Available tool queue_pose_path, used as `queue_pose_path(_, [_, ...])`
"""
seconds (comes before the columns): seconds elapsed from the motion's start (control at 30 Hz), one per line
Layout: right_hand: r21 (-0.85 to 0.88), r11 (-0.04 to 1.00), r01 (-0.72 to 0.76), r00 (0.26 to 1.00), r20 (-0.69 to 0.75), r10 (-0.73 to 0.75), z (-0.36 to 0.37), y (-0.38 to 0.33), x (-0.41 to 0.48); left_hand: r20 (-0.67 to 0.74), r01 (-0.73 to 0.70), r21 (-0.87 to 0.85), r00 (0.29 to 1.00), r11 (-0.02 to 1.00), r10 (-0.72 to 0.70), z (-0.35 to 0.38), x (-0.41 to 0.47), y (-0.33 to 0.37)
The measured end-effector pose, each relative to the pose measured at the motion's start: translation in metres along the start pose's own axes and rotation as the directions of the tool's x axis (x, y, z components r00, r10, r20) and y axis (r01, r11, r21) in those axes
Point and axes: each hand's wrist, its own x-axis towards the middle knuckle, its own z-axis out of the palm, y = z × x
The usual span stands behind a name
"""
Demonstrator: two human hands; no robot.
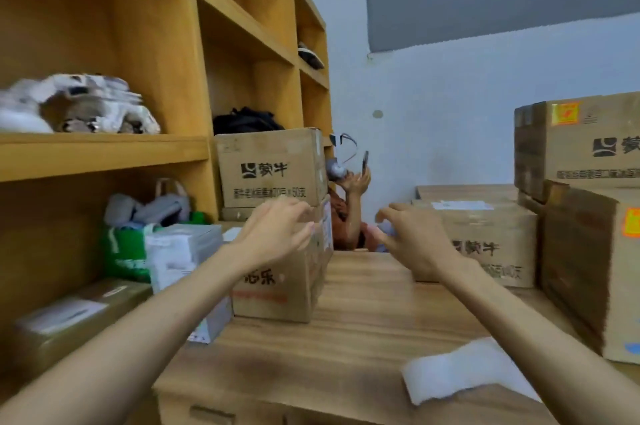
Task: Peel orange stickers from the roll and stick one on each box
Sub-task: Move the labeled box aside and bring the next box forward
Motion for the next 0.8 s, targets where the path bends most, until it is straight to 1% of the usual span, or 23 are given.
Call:
queue_pose_path(0.1, [0.090,0.993,0.076,0.997,0.024,-0.078,0.025,-0.048,0.028,0.006,0.080,0.055,0.997,0.995,-0.080,-0.015,-0.027,-0.055])
queue_pose_path(0.23, [0.098,0.985,0.139,0.989,0.032,-0.143,0.059,-0.099,0.060,0.024,0.156,0.108,0.987,0.982,-0.160,-0.033,-0.060,-0.107])
queue_pose_path(0.33, [0.123,0.980,0.158,0.984,0.068,-0.167,0.082,-0.142,0.080,0.047,0.262,0.134,0.962,0.956,-0.270,-0.039,-0.086,-0.150])
queue_pose_path(0.43, [0.149,0.969,0.196,0.971,0.107,-0.212,0.103,-0.182,0.095,0.096,0.356,0.125,0.925,0.926,-0.369,-0.038,-0.105,-0.188])
queue_pose_path(0.53, [0.157,0.965,0.209,0.961,0.148,-0.232,0.123,-0.215,0.109,0.174,0.469,0.070,0.863,0.880,-0.474,-0.032,-0.116,-0.220])
queue_pose_path(0.6, [0.159,0.968,0.196,0.962,0.158,-0.221,0.136,-0.230,0.120,0.227,0.526,0.008,0.827,0.850,-0.514,-0.025,-0.119,-0.236])
queue_pose_path(0.7, [0.160,0.977,0.142,0.967,0.190,-0.172,0.152,-0.241,0.131,0.267,0.547,-0.096,0.819,0.832,-0.508,-0.009,-0.116,-0.248])
queue_pose_path(0.8, [0.166,0.983,0.075,0.965,0.235,-0.114,0.162,-0.244,0.137,0.315,0.601,-0.258,0.792,0.756,-0.523,0.009,-0.114,-0.251])
